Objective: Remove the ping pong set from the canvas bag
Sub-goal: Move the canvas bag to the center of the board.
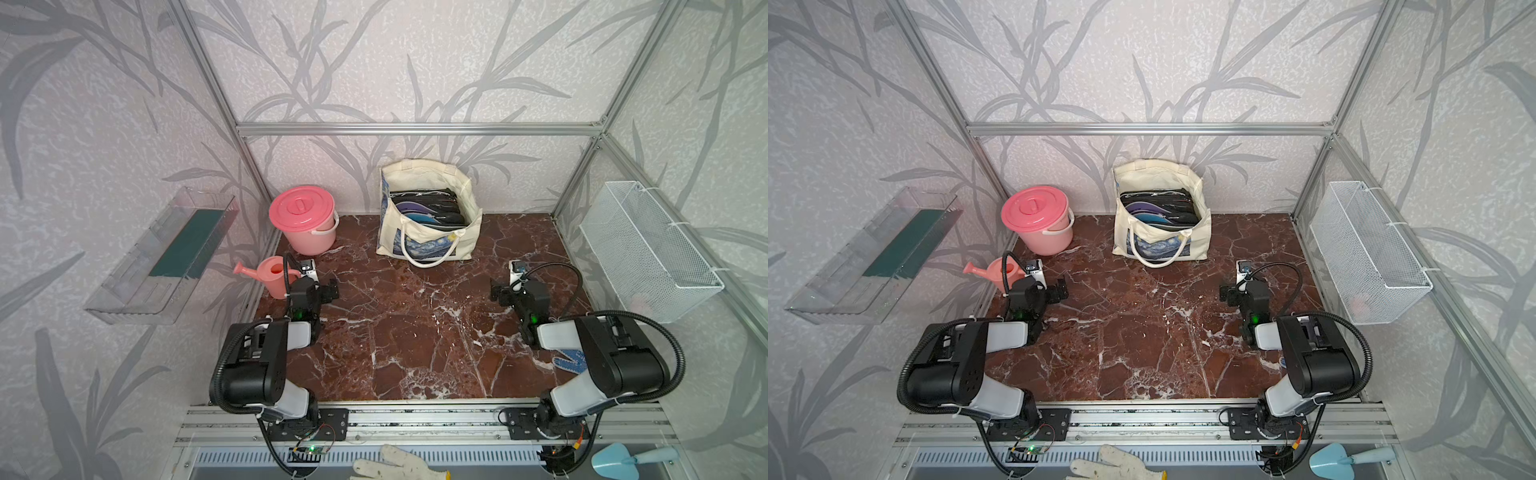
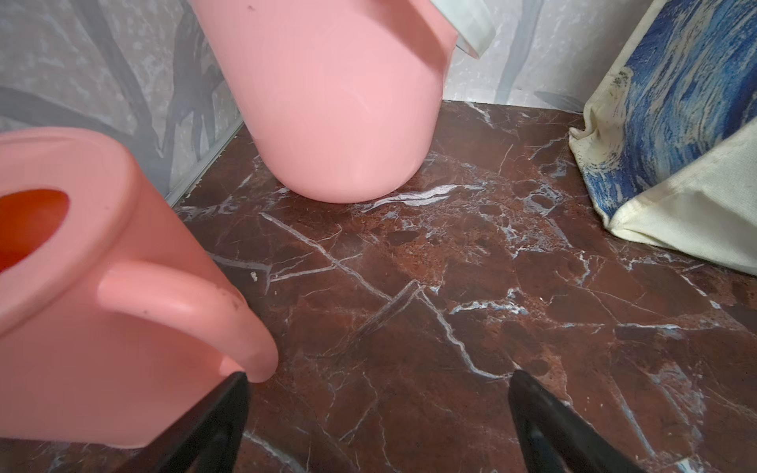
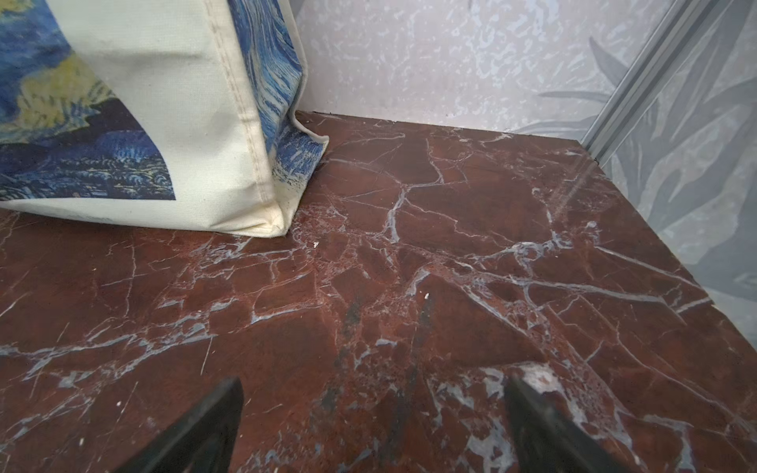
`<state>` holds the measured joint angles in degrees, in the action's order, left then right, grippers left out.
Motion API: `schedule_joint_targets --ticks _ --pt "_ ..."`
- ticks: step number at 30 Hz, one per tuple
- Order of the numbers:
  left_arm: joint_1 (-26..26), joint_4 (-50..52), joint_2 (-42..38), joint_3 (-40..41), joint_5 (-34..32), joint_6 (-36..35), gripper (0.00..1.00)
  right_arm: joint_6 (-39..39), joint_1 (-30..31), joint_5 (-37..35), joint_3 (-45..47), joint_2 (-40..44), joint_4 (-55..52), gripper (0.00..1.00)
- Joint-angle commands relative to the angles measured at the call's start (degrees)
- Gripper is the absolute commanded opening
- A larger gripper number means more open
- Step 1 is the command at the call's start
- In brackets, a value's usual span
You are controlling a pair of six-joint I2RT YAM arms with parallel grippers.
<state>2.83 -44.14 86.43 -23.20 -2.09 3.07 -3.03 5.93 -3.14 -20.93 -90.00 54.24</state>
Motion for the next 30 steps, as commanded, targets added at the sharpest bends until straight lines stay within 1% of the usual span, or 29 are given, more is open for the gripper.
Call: schedule_joint_targets --ticks 1,30 --pt "0.0 0.4 0.4 -1.0 -0.4 0.2 0.99 -0.6 0.1 0.7 -0.7 -0.4 0.8 0.99" --pt "0.0 0.5 0.4 -1.1 -0.4 0.1 0.99 -0.6 0.1 1.0 -0.9 -0.4 0.1 0.99"
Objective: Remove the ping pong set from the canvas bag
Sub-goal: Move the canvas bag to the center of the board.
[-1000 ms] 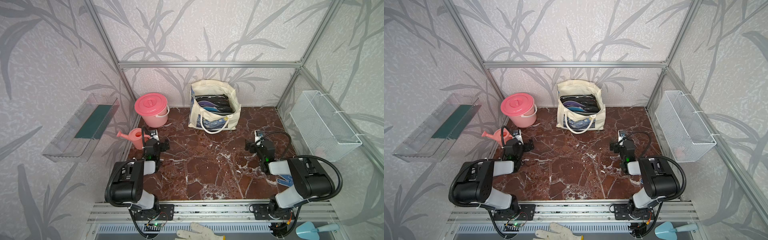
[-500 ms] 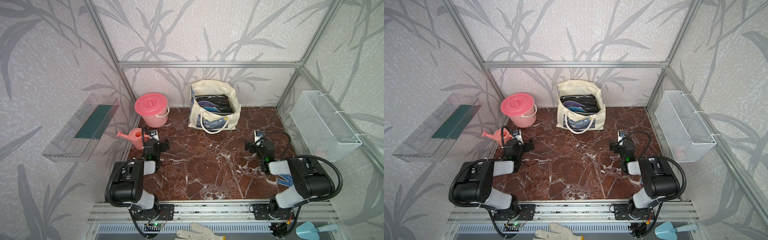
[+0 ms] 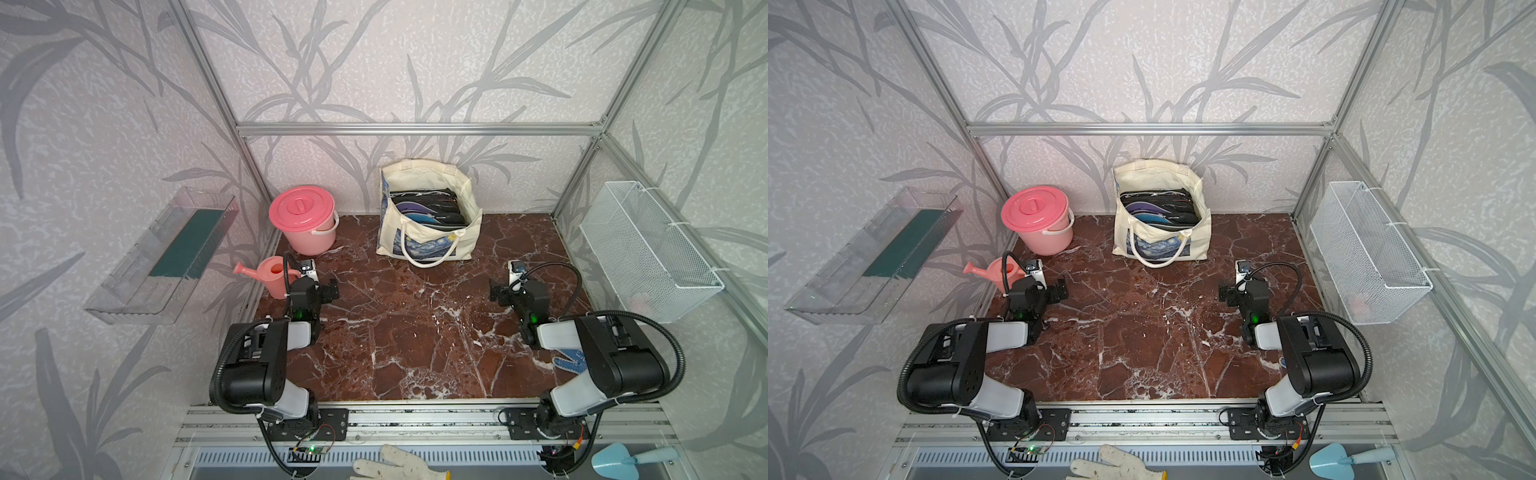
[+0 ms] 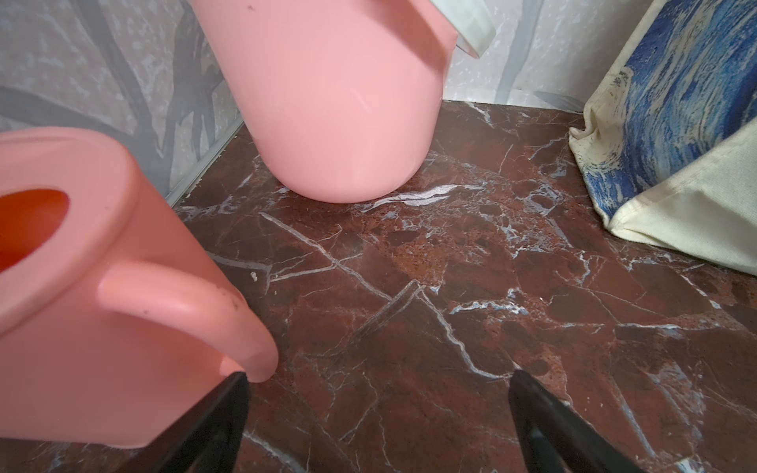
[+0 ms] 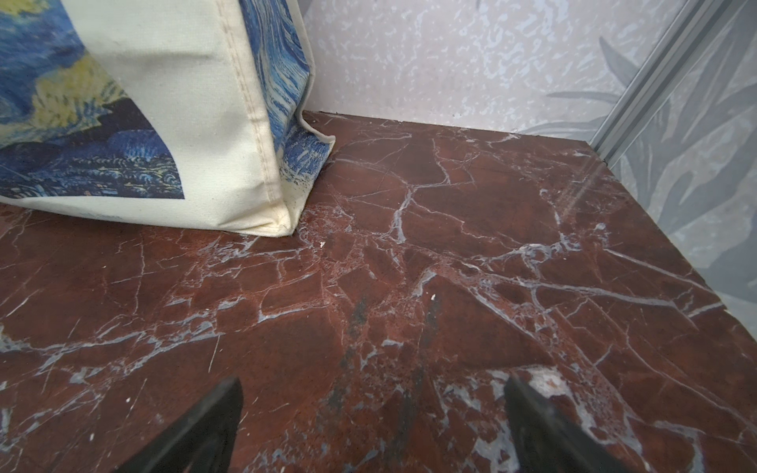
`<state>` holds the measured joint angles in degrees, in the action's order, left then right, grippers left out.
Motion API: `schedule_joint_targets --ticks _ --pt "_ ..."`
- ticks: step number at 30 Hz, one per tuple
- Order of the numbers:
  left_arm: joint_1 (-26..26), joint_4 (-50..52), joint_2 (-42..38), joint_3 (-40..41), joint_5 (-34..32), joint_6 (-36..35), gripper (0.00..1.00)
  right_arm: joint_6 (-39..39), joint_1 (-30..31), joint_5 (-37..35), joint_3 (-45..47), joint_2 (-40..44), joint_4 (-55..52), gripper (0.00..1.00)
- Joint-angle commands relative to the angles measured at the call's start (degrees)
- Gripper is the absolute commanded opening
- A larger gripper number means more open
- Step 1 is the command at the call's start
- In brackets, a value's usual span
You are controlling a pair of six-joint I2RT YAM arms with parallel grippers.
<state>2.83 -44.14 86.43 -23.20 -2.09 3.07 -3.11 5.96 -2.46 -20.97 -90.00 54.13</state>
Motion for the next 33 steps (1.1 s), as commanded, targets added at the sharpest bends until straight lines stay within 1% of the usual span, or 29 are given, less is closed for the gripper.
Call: schedule_joint_targets --ticks 1,17,18,20,21,23,24,25,27,29,30,31,33 --pt "0.0 0.5 0.4 -1.1 -0.4 0.0 0.99 -0.6 0.0 0.3 -0.9 -0.4 0.2 0.99" --pt "0.0 0.4 0.3 -1.1 -0.9 -0.1 0.99 -0.6 0.1 0.2 -0.9 -0.4 0.3 0.99" --pt "0.0 2.5 -0.5 -1.9 -2.2 0.4 0.99 -0.5 0.2 -0.7 -0.8 -0.2 0.4 0.99" --pt "-0.1 10.1 -3.5 -4.7 -4.6 1.6 0.99 0.0 0.5 -2.4 -0.8 1.2 -0.7 0.99" --pt "-0.3 13.5 -4.9 -6.2 -6.0 1.8 0.99 -0.2 0.6 -3.0 -1.1 2.9 -2.2 0.99" --pt "-1.2 19.1 -7.3 -8.3 -9.6 2.1 0.99 -0.9 2.2 -6.4 -2.7 6.5 -8.1 0.99" --pt "-1.6 23.1 -8.2 -10.1 -11.0 2.9 0.99 -2.0 3.5 -8.3 -3.9 8.3 -10.9 0.99" --pt "-1.9 27.0 -9.0 -12.0 -12.4 5.2 0.99 -3.4 5.1 -10.4 -5.2 9.7 -15.2 0.99" --pt "-2.5 33.1 -10.7 -15.0 -12.9 9.6 0.99 -5.4 9.3 -17.0 -7.9 11.4 -19.1 0.99" --pt "-5.2 37.5 -13.0 -17.9 -16.0 11.6 0.99 -6.4 12.4 -18.5 -11.0 13.2 -24.3 0.99" --pt "-7.1 40.2 -13.9 -19.9 -17.3 11.4 0.99 -5.9 13.5 -19.3 -13.1 14.1 -28.0 0.99" --pt "-8.7 43.7 -14.3 -23.1 -18.6 11.6 0.99 -5.3 14.4 -19.7 -15.8 14.9 -32.1 0.99" --pt "-9.7 53.4 -13.5 -30.7 -17.6 13.3 0.99 -3.9 15.4 -19.7 -20.3 16.1 -38.7 0.99"
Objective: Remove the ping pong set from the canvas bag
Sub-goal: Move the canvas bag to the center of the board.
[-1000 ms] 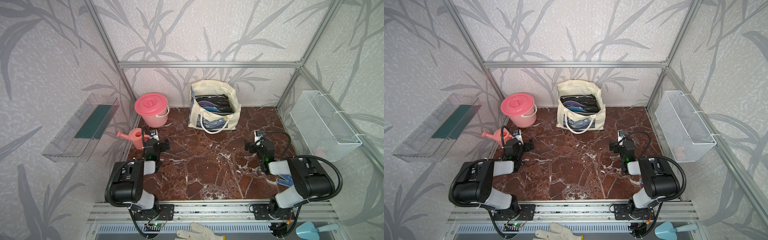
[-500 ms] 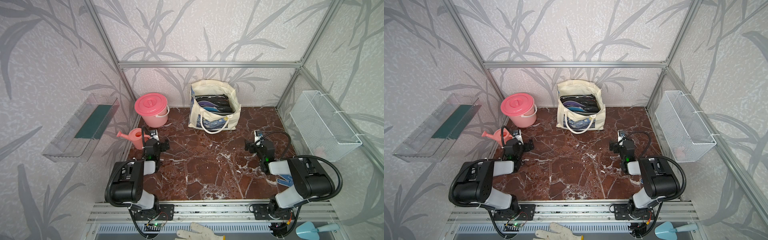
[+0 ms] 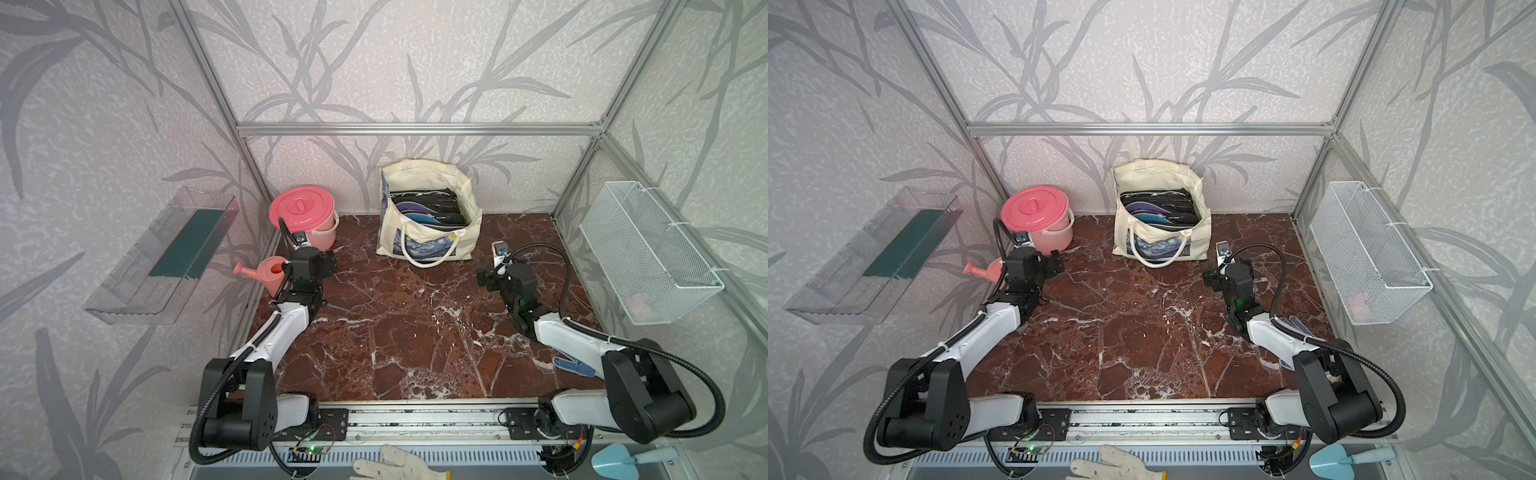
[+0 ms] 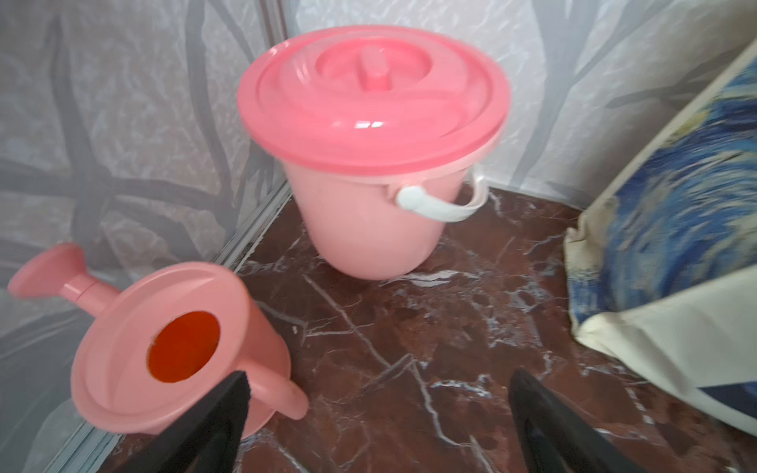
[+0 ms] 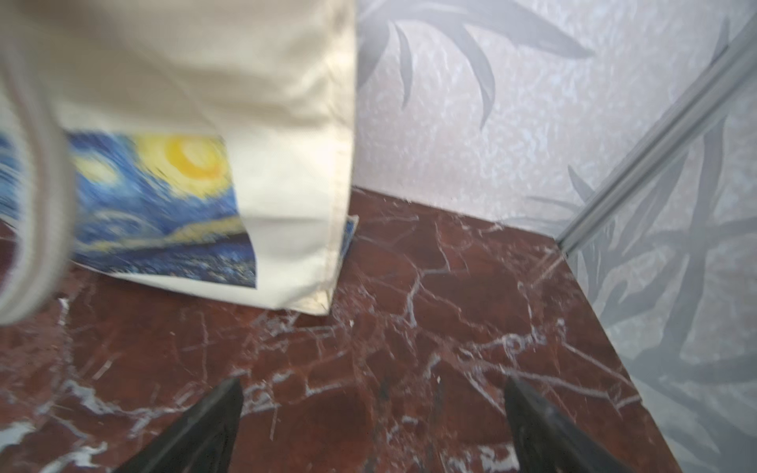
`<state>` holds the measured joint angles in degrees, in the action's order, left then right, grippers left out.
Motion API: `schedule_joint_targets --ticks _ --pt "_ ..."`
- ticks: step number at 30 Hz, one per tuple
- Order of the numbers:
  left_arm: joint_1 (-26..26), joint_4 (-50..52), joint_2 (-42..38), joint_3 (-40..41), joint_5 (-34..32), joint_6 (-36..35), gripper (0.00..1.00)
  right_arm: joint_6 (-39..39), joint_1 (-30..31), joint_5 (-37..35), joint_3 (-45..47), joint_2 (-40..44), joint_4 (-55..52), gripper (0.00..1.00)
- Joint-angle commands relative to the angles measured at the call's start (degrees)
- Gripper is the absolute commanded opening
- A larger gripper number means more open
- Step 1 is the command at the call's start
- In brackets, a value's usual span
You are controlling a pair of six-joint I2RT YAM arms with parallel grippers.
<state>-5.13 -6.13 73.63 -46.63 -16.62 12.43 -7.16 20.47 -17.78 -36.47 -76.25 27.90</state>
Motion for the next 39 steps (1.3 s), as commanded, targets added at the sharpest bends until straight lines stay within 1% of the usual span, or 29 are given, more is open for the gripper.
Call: schedule_joint_targets --ticks 1,2,4,5,6,8,9,10,11,12,16,19,22,25,29,35,39 --pt "-1.8 20.8 0.2 -11.9 -2.1 5.6 0.99 1.2 1.4 -4.5 -7.9 3.0 -16.9 0.99" --pt "-1.9 24.9 1.0 -15.3 -1.0 6.8 0.99 2.3 1.6 -3.9 -10.6 3.6 -21.2 0.99" --pt "-3.0 34.1 2.8 -25.6 0.0 10.5 0.99 5.7 2.0 -1.8 -19.5 4.2 -31.4 0.99" --pt "-3.5 36.6 2.9 -28.5 2.6 9.7 0.99 7.0 2.7 -2.3 -23.1 4.3 -34.6 0.99" --pt "-3.7 37.1 2.5 -29.9 6.3 8.7 0.99 7.4 3.7 -2.7 -26.6 4.6 -38.6 0.99" --pt "-3.5 35.5 1.1 -29.4 4.9 14.7 0.99 5.1 4.3 3.1 -30.6 5.6 -42.2 0.99" --pt "-3.1 34.2 0.9 -29.1 8.4 14.7 0.99 4.5 4.3 4.1 -32.2 5.7 -42.7 0.99" --pt "-3.2 33.2 1.0 -29.6 11.0 12.9 0.99 4.8 4.2 3.6 -34.7 4.9 -43.9 0.99" --pt "-3.2 33.1 1.4 -30.6 12.9 12.8 0.99 5.0 4.1 2.9 -38.1 3.3 -45.7 0.99" --pt "-3.7 33.6 2.3 -32.3 13.5 13.4 0.99 5.2 3.9 2.5 -42.8 0.3 -50.4 0.99" --pt "-7.7 36.0 6.4 -39.3 12.3 14.4 0.99 7.8 3.5 2.2 -63.8 -12.4 -68.4 0.99" --pt "-10.9 35.5 9.9 -42.1 13.8 15.9 0.99 11.4 2.0 7.0 -75.3 -20.0 -78.3 0.99" --pt "-13.4 34.9 12.9 -44.5 14.2 17.1 0.99 13.5 1.2 9.2 -83.2 -26.1 -85.6 0.99" --pt "-15.5 34.3 15.7 -46.8 14.2 17.4 0.99 14.6 0.3 10.2 -87.4 -29.3 -89.1 1.0" --pt "-16.7 33.8 19.6 -50.0 14.7 18.1 0.99 16.3 -1.7 12.4 -91.0 -32.9 -91.9 0.93" --pt "-17.3 33.1 25.5 -54.7 16.3 20.6 0.99 16.8 -3.0 13.9 -93.7 -36.6 -92.2 0.86" --pt "-17.7 32.5 28.8 -57.2 15.8 22.2 0.99 16.9 -3.2 14.2 -95.9 -39.1 -91.6 0.85"
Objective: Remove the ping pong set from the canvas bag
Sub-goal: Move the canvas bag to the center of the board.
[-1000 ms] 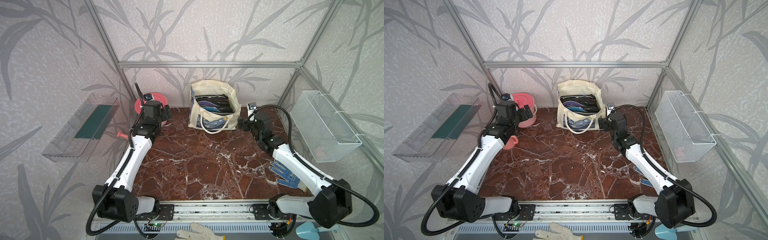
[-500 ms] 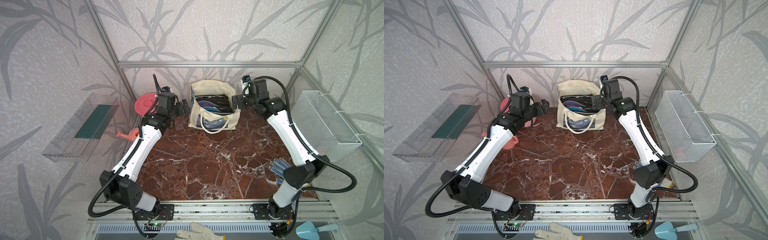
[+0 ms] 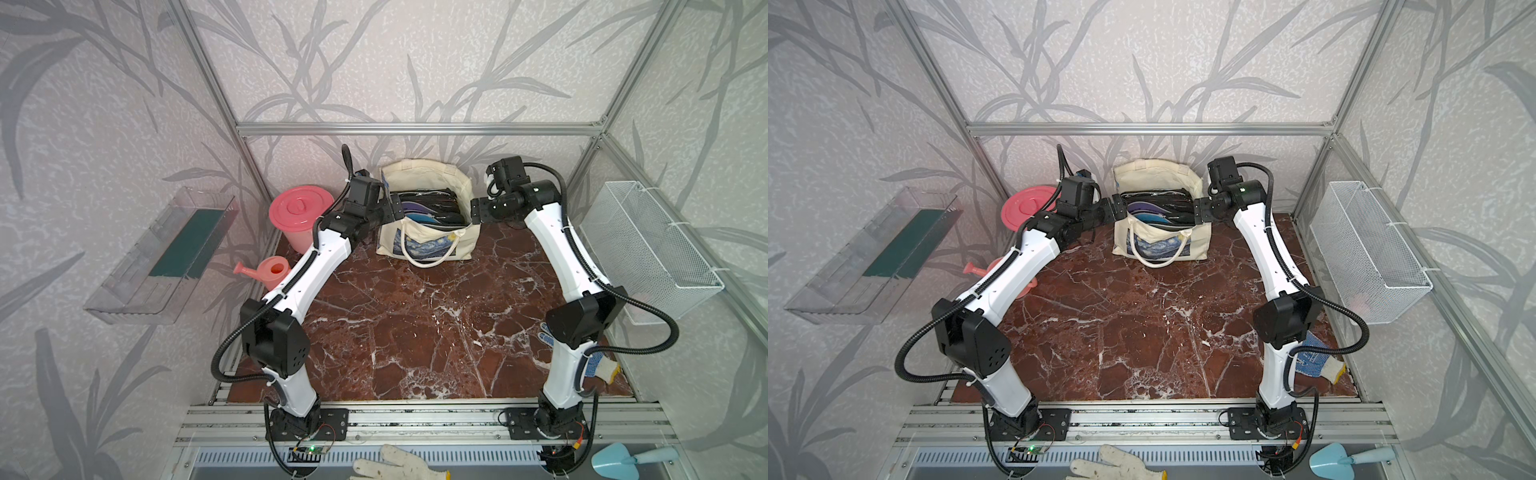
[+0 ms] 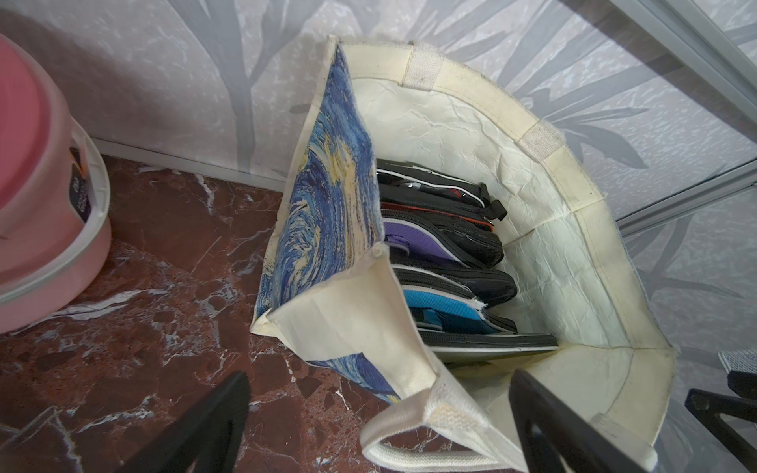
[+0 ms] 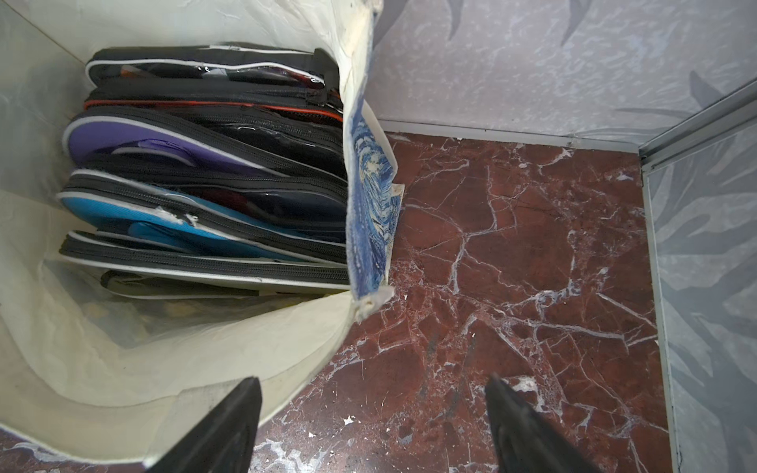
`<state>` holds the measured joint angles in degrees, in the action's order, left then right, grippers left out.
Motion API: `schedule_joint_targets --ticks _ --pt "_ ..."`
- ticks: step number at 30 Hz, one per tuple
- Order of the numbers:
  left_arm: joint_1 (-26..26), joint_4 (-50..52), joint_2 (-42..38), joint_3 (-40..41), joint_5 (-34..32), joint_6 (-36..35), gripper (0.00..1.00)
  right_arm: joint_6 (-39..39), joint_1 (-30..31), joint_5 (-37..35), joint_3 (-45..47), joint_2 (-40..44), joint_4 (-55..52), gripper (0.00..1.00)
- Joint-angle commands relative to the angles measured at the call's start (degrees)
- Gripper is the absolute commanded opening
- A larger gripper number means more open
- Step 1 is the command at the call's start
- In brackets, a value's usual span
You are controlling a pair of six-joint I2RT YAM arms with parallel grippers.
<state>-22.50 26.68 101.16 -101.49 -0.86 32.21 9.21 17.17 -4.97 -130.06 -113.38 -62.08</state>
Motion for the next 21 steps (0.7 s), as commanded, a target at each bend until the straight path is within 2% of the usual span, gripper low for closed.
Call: schedule_joint_targets --ticks 1,5,8,9,11,12,13,14,15,16,19,21 --pt "-0.5 -0.4 2.0 -2.9 -0.1 2.6 0.99 0.5 0.1 1.5 -2.8 -2.6 -1.6 0.85" --pt "-1.6 0.7 5.3 -5.4 -1.9 2.6 0.96 1.0 -0.4 2.2 -4.0 -4.6 -0.4 0.81" --pt "-2.0 1.8 7.8 -6.8 -2.2 2.5 0.82 1.1 -0.8 2.8 -4.8 -6.1 0.2 0.77" --pt "-2.1 2.1 8.6 -7.0 -2.1 2.6 0.72 1.1 -0.9 2.9 -4.9 -6.5 0.5 0.74" --pt "-2.1 2.4 9.5 -7.0 -2.0 2.7 0.47 0.9 -1.1 3.3 -4.9 -7.3 1.1 0.68" --pt "-2.1 2.6 9.9 -6.8 -2.0 2.9 0.25 0.8 -1.2 3.6 -5.0 -7.6 1.3 0.58" --pt "-2.1 2.7 10.1 -6.5 -1.9 3.2 0.07 0.7 -1.3 4.0 -4.9 -7.9 1.5 0.51" --pt "-2.2 2.9 10.1 -6.0 -1.9 3.4 0.0 0.5 -1.3 4.3 -5.1 -8.2 1.5 0.36" --pt "-2.2 2.8 9.8 -5.3 -1.9 3.5 0.0 0.4 -1.5 4.7 -5.4 -8.4 1.2 0.07" --pt "-2.2 2.7 9.3 -4.5 -2.2 3.6 0.0 0.2 -1.5 5.2 -5.7 -8.7 0.5 0.0" --pt "-2.0 3.3 5.7 -0.4 -5.6 4.3 0.0 -0.9 -1.5 7.1 -7.9 -9.0 -4.7 0.0" --pt "-1.8 5.4 3.0 1.4 -9.4 4.9 0.0 -0.8 -1.2 7.9 -4.2 -6.0 -5.0 0.0"
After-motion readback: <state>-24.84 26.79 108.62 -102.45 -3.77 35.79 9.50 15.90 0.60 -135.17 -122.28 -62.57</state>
